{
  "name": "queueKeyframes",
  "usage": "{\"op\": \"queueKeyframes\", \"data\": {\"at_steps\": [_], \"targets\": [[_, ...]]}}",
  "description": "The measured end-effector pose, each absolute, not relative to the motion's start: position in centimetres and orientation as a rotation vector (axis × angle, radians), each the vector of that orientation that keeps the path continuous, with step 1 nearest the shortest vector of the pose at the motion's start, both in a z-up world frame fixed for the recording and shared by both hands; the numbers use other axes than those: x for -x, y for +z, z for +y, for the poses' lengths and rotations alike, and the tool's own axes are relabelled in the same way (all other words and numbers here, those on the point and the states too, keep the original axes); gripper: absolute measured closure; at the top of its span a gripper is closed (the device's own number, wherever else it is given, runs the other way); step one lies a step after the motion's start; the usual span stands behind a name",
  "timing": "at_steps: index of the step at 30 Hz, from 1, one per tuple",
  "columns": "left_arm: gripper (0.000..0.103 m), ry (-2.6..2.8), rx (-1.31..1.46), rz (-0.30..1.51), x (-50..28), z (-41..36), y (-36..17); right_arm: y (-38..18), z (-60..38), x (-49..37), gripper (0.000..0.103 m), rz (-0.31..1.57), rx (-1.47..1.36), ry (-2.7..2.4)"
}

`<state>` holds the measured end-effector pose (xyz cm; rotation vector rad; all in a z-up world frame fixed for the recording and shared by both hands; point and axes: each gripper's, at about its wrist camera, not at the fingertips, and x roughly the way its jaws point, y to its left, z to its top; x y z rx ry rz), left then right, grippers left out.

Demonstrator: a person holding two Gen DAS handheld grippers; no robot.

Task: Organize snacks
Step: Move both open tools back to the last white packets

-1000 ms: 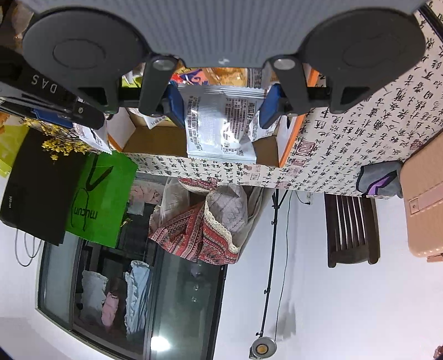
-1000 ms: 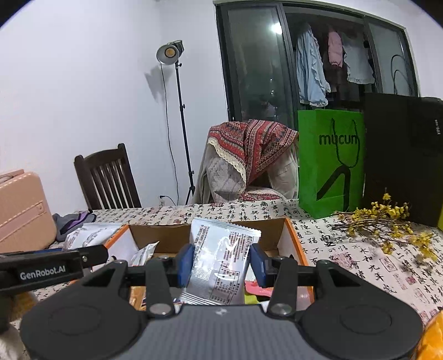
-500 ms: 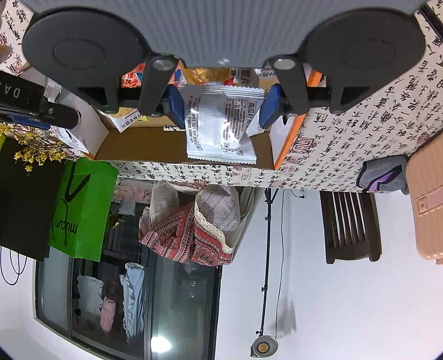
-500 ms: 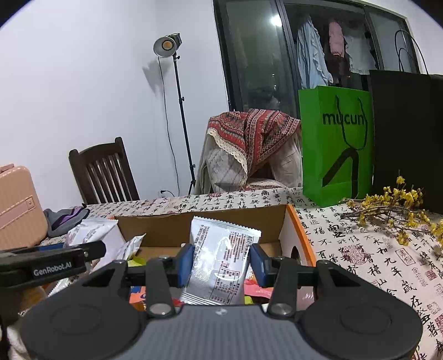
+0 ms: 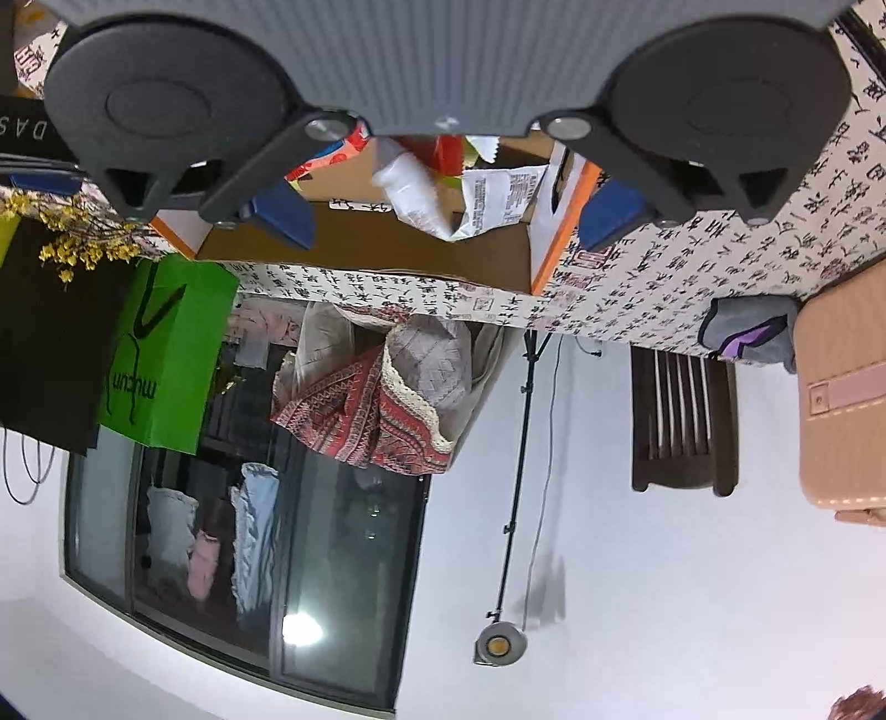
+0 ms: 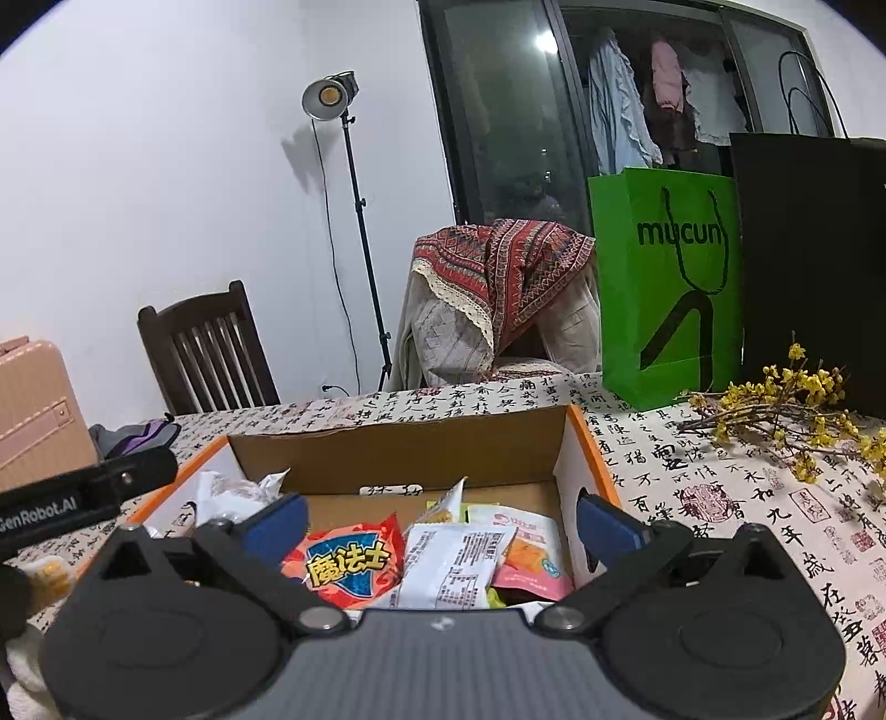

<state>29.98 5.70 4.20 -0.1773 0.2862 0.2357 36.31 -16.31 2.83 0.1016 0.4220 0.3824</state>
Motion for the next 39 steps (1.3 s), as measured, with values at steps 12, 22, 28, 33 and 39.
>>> {"op": "queueKeyframes", "data": {"at_steps": [12,22,28,33,39], "targets": [[0.0,0.217,0.211,0.294,-28.9,5.7,5.7,4.1,-16.8,-35.4,0.0,0.391,-0.103,0.373],[0.0,0.183,0.229,0.304,-25.1,5.1,8.2,6.3,-17.7,-31.7,0.0,0.387,-0.082,0.419],[0.0,0.2,0.231,0.329,-21.6,5.4,8.1,6.1,-19.1,-28.2,0.0,0.437,-0.118,0.45],[0.0,0.207,0.223,0.354,-18.0,5.6,8.0,5.7,-19.7,-24.8,0.0,0.455,-0.121,0.471],[0.0,0.202,0.234,0.368,-13.7,6.3,7.6,5.3,-19.6,-20.6,0.0,0.47,-0.086,0.461]]}}
